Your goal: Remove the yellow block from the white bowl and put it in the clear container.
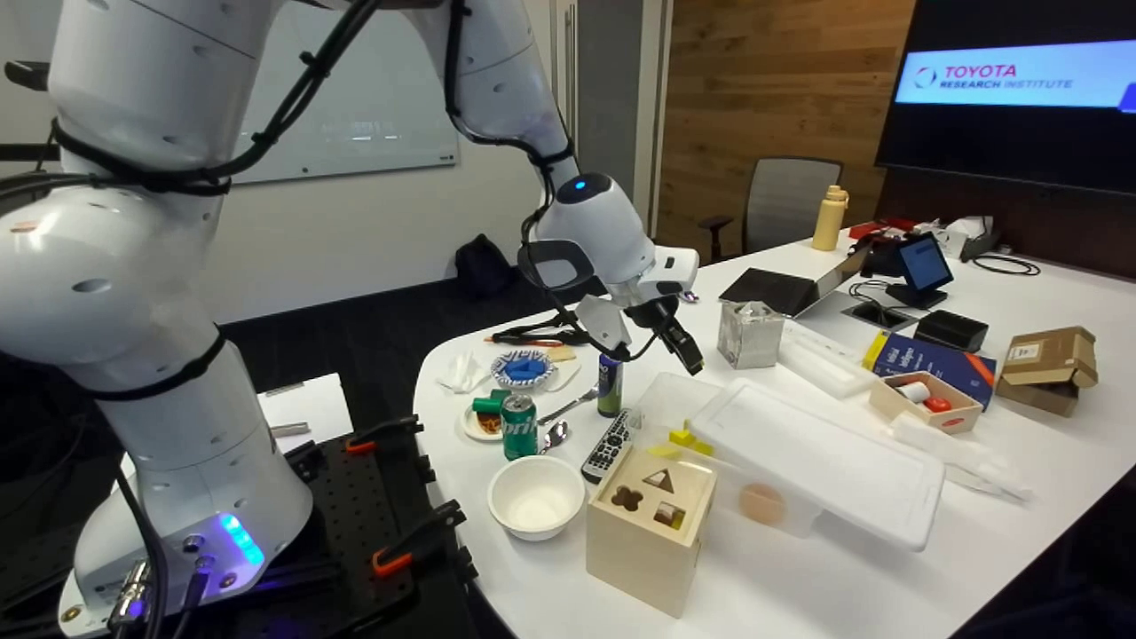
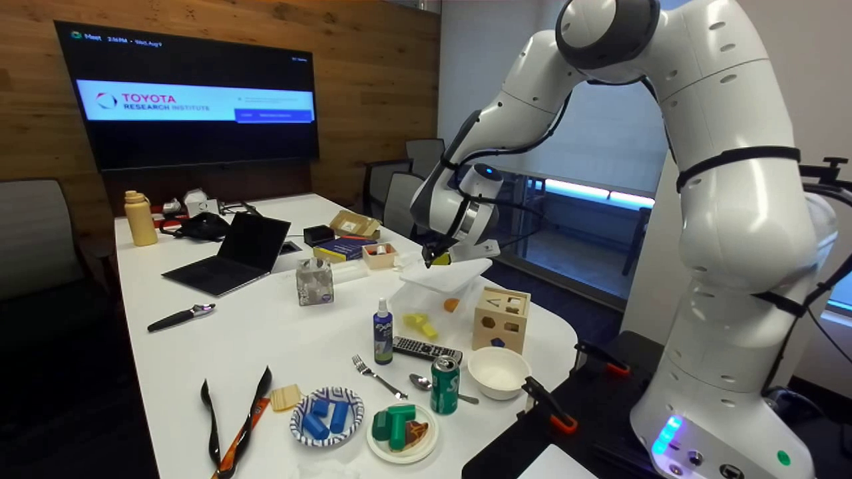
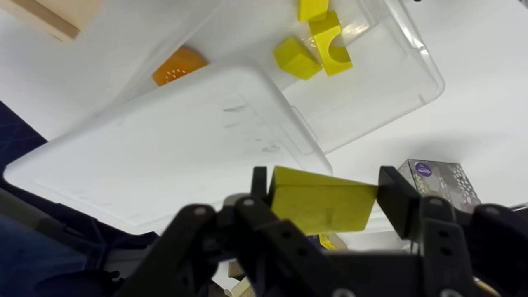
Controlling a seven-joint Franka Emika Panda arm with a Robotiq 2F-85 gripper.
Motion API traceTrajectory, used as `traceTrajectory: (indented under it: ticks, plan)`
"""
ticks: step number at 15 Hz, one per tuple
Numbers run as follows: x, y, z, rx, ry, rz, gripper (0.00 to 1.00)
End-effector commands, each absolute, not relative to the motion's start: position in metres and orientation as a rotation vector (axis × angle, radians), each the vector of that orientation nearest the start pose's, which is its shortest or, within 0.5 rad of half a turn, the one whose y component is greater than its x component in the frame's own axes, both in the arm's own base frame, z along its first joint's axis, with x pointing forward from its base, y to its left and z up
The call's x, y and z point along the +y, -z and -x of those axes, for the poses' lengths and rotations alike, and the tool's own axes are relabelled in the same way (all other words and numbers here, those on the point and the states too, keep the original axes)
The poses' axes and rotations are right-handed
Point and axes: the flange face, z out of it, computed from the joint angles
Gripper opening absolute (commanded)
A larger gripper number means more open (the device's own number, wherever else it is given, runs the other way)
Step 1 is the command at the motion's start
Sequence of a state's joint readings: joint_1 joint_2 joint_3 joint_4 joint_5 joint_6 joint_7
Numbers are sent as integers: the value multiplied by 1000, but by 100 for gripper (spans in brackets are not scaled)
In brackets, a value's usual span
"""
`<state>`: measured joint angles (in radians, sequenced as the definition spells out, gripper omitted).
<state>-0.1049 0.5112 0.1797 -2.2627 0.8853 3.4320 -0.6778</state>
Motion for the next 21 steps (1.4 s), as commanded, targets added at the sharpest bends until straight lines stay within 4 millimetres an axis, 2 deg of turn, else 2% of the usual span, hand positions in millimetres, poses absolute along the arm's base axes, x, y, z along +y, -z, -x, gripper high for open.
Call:
traceTrajectory:
  ticks: [1,9,10,12,14,17,21]
  plan:
    - [-51,-173,-558,338,869,3016,43]
    - [-57,-113,-561,357,739,2984,43]
    - [-57,-108,-561,362,729,2982,92]
    - [-58,-102,-560,364,723,2983,98]
    - [-59,-101,-561,370,724,2978,100]
    - [-57,-110,-560,368,736,2964,100]
    - [-45,-143,-553,344,774,2939,100]
